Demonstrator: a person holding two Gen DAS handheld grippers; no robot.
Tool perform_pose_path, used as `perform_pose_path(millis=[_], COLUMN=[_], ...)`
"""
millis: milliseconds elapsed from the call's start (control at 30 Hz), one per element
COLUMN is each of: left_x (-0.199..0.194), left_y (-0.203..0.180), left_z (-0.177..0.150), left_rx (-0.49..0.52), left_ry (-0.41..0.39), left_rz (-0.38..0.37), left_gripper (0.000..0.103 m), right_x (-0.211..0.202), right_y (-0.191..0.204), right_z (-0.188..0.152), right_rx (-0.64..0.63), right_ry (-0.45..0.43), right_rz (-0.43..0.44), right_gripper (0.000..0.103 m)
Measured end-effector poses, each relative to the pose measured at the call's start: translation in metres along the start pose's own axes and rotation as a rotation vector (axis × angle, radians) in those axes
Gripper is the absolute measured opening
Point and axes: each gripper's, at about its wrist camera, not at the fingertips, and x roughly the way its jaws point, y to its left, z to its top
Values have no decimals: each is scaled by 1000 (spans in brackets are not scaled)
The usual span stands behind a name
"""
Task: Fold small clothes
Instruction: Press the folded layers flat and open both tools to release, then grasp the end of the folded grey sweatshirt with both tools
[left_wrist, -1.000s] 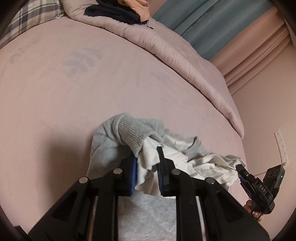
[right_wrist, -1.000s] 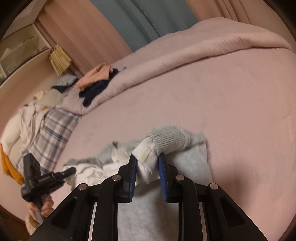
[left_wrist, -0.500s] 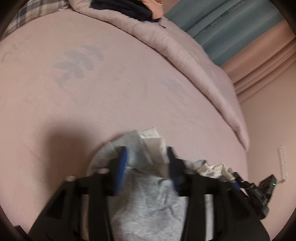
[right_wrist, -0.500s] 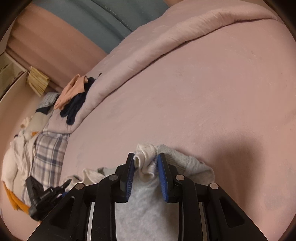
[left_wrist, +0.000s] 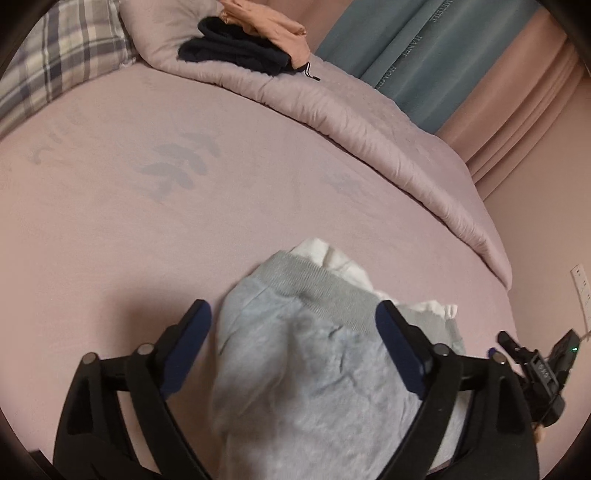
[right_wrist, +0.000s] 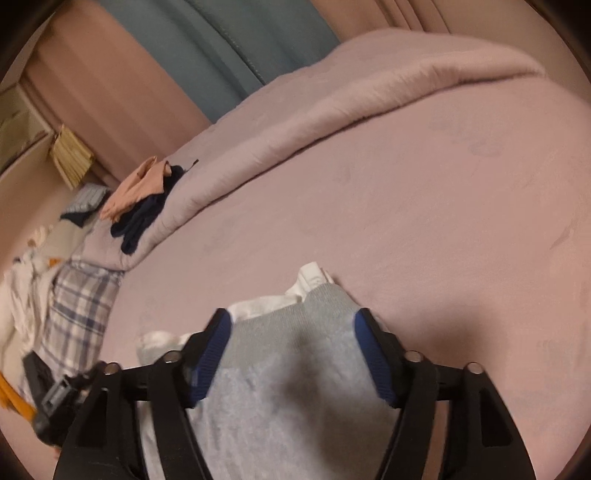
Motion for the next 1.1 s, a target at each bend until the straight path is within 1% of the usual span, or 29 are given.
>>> perform_pose_path(millis=[33,100,167,233,300,367,433,500,567,633,667,700,767,833,867,900,933,967,1000,1033,1067,1100], left_x=[-2,-6,-5,-3,2,5,9,14,19,19,19,20,23,24,25,25,26,27,28,27,25,23], left_y=[3,10,20,29,37,40,41,39,38,34,33,32,31,30,28,27,28,28,27,26,26,24], left_z=[-3,-14,-28,-42,-56,-66,-75,-84,-91,-94,-94,-95,-95,-96,-96,-96,-97,-97,-98,-99,-99,-99], left_rx=[-5,-27,-48,-78,-113,-129,-143,-152,-166,-159,-156,-157,-163,-148,-133,-133,-138,-139,-137,-135,-141,-152], left_ry=[-11,-21,8,42,89,123,152,183,200,186,183,186,192,182,183,179,177,173,169,165,159,150], left_rz=[3,22,39,21,1,-32,-39,-63,-109,-108,-109,-116,-119,-120,-121,-117,-114,-110,-107,-99,-95,-98], left_gripper=[96,97,96,96,96,96,96,96,95,95,90,82,76,75,70,63,62,55,45,40,31,29], right_x=[-7,-18,-25,-29,-30,-28,-26,-23,-16,-9,-4,-4,-2,-4,-3,-2,-1,0,4,4,4,2], right_y=[2,4,3,-4,-12,-20,-23,-27,-35,-38,-40,-40,-41,-43,-44,-45,-45,-45,-45,-44,-43,-42], right_z=[-3,-9,-15,-24,-33,-43,-51,-59,-67,-74,-77,-79,-82,-84,-85,-87,-89,-91,-93,-94,-94,-94], right_rx=[-23,-64,-80,-67,-47,-32,-50,-47,-16,2,13,18,25,40,58,66,72,75,82,85,90,96], right_ry=[-10,-12,-11,-9,13,38,54,78,115,156,176,182,175,165,166,168,168,171,172,166,160,163], right_rz=[-12,-30,-54,-77,-85,-96,-109,-118,-96,-77,-67,-62,-49,-20,11,30,59,73,77,72,67,71], right_gripper=[76,82,84,85,85,85,85,85,85,85,85,85,85,85,85,83,79,71,66,64,56,41])
